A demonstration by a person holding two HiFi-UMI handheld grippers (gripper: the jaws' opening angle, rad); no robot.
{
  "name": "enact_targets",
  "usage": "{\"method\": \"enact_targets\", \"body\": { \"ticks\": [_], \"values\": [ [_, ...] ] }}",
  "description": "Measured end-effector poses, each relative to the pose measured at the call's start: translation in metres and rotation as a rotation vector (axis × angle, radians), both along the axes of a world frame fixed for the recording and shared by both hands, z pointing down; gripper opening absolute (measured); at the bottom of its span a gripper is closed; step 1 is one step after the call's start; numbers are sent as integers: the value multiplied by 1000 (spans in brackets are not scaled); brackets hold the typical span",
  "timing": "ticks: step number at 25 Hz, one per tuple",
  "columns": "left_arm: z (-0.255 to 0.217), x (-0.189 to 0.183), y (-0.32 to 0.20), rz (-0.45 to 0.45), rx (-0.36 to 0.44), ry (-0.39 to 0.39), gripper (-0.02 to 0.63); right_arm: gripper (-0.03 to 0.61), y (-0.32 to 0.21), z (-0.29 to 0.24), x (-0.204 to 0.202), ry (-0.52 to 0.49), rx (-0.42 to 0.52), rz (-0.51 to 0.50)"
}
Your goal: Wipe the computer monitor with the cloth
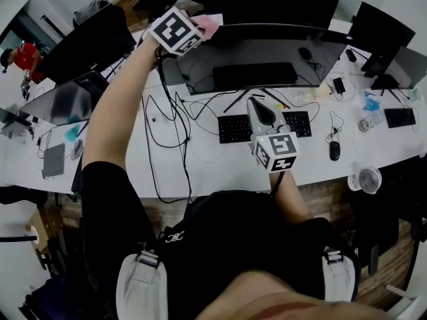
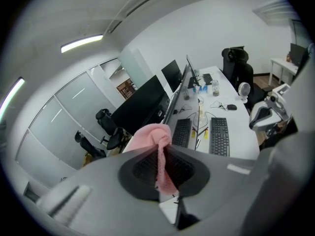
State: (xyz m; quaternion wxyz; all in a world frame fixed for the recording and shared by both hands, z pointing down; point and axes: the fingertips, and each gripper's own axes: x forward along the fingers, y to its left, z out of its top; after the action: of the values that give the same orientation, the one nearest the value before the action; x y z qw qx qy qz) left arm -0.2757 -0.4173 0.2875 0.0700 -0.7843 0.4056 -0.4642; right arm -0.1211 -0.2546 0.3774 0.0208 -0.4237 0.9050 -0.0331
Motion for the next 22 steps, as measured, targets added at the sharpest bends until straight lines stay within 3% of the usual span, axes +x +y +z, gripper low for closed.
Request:
{"method": "enact_targets", "body": {
  "ticks": [11, 17, 22],
  "values": [
    [-4, -92, 20, -87, 57, 71, 64, 2, 17, 8, -61, 61, -12, -70],
    [-2, -107, 27, -78, 105, 186, 64, 2, 15, 11, -71, 79, -8, -46],
    [9, -125, 31, -101, 215, 280, 64, 2, 15, 14, -74, 90, -16, -9]
  ]
}}
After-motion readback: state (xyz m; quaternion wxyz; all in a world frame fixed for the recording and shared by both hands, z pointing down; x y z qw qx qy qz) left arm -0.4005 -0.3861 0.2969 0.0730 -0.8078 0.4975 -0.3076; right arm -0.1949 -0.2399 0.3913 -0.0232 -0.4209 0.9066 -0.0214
